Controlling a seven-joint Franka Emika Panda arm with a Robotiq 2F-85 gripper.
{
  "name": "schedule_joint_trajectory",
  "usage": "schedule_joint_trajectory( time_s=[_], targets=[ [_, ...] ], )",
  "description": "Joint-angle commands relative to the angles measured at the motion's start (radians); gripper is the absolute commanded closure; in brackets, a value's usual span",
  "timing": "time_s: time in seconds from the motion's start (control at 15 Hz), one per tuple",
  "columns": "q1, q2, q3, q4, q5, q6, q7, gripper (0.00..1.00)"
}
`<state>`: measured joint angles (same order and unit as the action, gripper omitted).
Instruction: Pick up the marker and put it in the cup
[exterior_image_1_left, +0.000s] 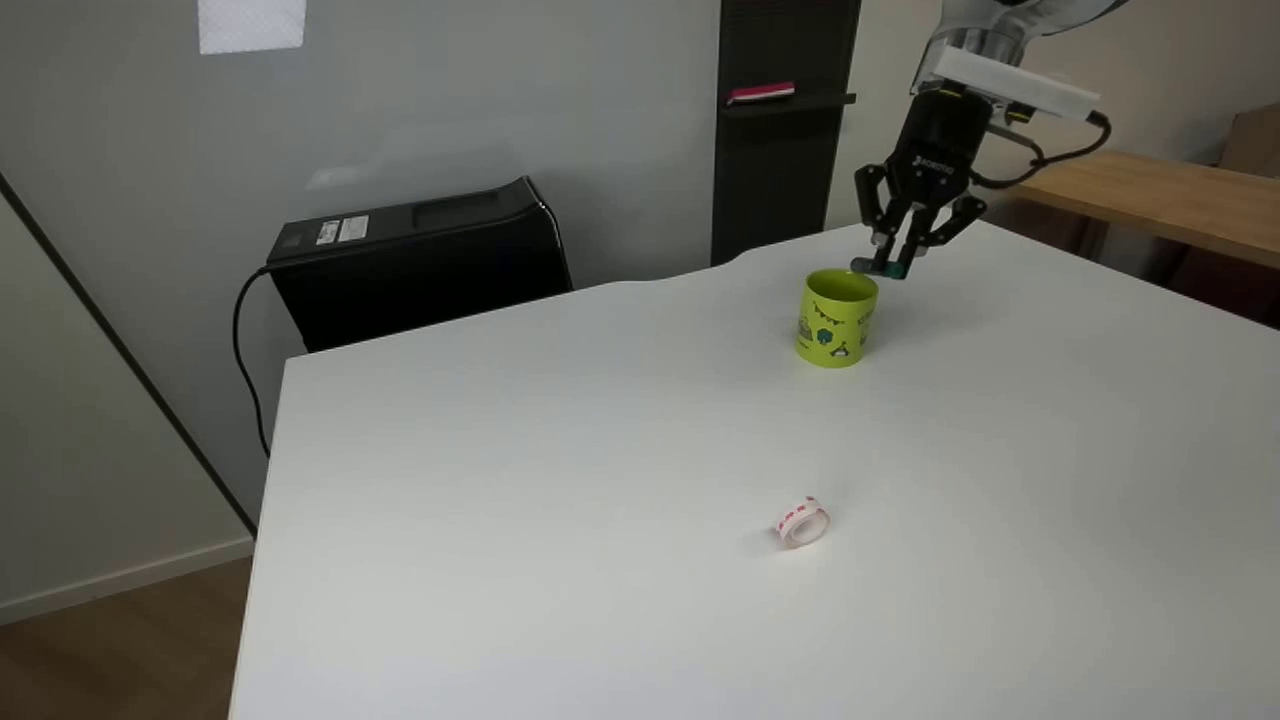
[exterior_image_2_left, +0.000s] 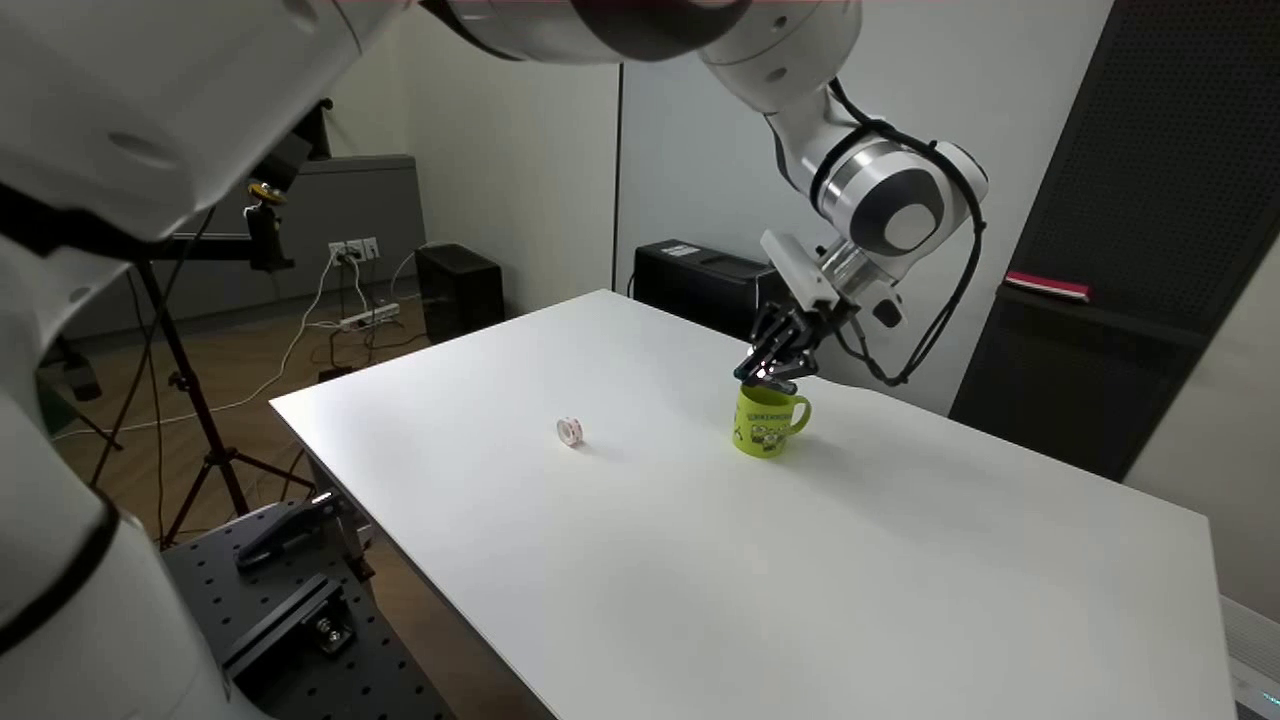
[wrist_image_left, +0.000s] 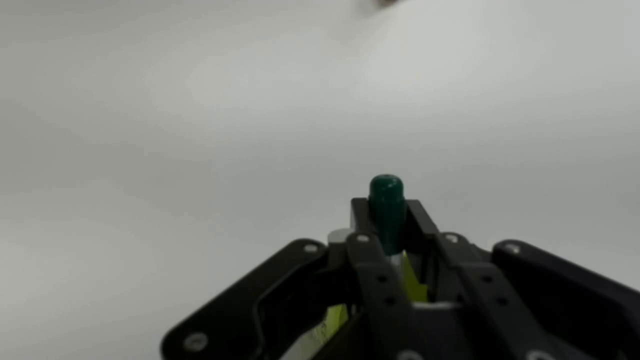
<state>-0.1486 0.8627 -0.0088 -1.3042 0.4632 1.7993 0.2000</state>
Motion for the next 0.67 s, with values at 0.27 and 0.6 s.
schedule_joint_trajectory(
  time_s=[0.27,0.6],
  targets=[
    [-0.007,0.191,0.038,0.286,-0.015,-0.135,0.031,0.97],
    [-0.004,0.254,0.048,0.387,-0.023,-0.193,0.037,0.58]
  ],
)
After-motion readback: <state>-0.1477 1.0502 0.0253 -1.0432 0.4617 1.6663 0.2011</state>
